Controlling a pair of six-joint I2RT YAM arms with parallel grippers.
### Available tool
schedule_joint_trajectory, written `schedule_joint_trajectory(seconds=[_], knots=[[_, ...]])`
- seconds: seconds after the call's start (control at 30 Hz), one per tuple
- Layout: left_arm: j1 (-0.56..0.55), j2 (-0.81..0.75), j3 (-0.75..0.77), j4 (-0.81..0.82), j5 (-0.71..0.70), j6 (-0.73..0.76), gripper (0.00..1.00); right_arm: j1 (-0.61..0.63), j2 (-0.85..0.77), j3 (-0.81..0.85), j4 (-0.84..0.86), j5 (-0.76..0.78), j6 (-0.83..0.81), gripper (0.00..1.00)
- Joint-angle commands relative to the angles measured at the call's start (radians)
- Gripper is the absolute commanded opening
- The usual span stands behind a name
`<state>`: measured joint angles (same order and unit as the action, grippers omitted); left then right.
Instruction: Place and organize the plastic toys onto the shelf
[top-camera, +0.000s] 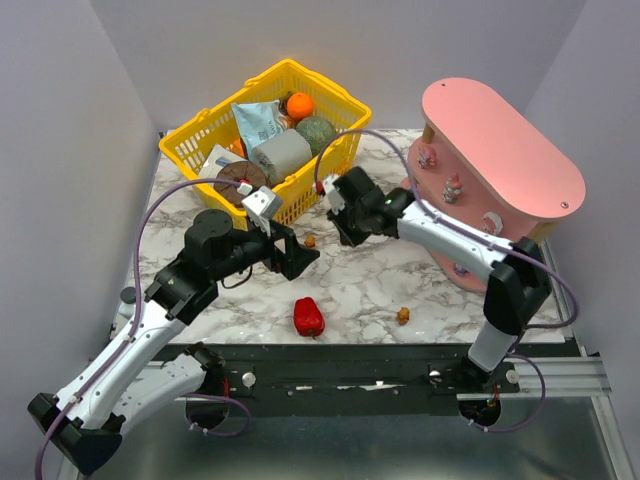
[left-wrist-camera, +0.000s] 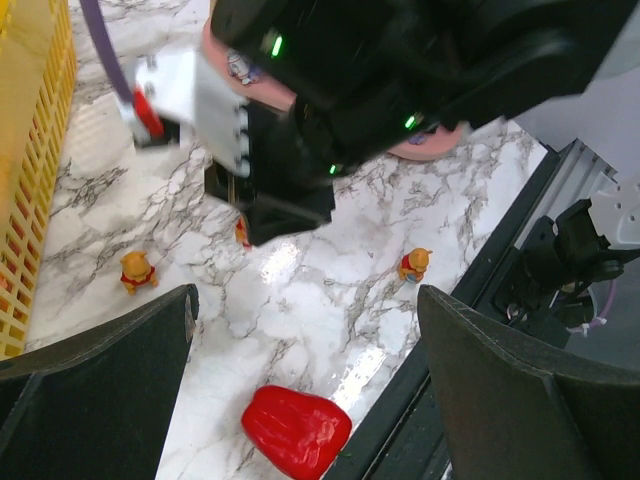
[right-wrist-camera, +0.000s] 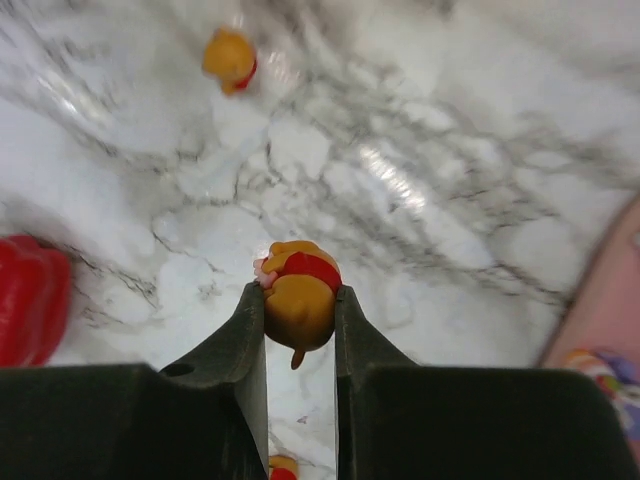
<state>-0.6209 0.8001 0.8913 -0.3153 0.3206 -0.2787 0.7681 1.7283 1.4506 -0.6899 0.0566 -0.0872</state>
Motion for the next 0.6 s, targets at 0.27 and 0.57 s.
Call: schedule_joint_trajectory(seconds=[0.27, 0.57], knots=[[0.009, 0.03, 0.024, 0.03, 0.025, 0.001, 0.99, -0.257, -0.171, 0.571, -0.517, 0.155, -0.149, 0.07], [0.009, 0.048, 0.038, 0.018, 0.031, 0.006, 0.99, -0.398, -0.254, 0.731, -0.54, 0.141, -0.212, 0.06]])
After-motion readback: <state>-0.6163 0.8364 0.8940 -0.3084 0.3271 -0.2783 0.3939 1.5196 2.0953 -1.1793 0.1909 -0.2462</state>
